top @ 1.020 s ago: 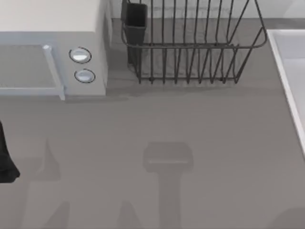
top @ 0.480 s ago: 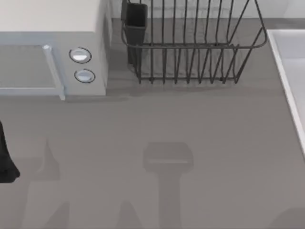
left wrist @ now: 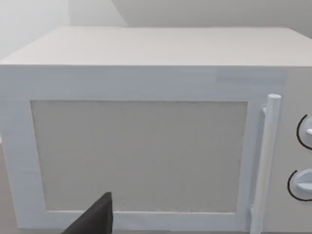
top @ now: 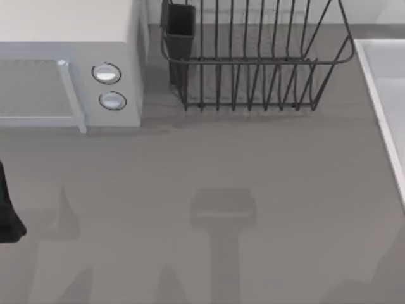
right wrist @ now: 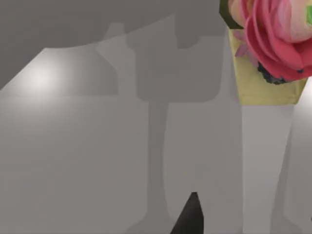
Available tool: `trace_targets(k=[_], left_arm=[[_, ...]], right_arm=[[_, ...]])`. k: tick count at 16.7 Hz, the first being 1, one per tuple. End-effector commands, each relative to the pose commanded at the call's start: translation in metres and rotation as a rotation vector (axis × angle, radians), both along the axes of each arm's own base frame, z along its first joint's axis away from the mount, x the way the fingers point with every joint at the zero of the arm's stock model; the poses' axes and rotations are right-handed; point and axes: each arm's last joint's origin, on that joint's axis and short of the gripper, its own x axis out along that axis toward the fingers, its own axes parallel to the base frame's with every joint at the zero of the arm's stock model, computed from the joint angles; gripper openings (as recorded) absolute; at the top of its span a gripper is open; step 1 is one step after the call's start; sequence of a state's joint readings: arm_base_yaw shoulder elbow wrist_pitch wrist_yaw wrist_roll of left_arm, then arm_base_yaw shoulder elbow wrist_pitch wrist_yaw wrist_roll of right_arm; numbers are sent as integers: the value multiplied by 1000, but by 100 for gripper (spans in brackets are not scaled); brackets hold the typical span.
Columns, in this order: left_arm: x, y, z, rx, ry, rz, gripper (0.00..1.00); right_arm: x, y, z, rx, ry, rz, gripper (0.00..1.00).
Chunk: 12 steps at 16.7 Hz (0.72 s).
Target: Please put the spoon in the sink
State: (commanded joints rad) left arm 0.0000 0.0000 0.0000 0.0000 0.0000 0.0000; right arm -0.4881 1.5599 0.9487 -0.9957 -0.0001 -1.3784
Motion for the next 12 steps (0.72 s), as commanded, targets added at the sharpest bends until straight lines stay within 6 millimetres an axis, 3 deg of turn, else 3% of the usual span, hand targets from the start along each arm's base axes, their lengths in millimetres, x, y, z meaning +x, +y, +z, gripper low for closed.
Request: trace_targets(k=[4, 9, 12], left_arm=[[0, 0, 0, 0, 0, 0, 100], [0, 0, 0, 0, 0, 0, 100], [0, 0, 0, 0, 0, 0, 100]], right_arm=[[-3, 2, 39, -15, -28, -5, 0], [-3, 2, 40, -15, -28, -5, 0], [10, -1, 42, -6, -8, 0, 0]])
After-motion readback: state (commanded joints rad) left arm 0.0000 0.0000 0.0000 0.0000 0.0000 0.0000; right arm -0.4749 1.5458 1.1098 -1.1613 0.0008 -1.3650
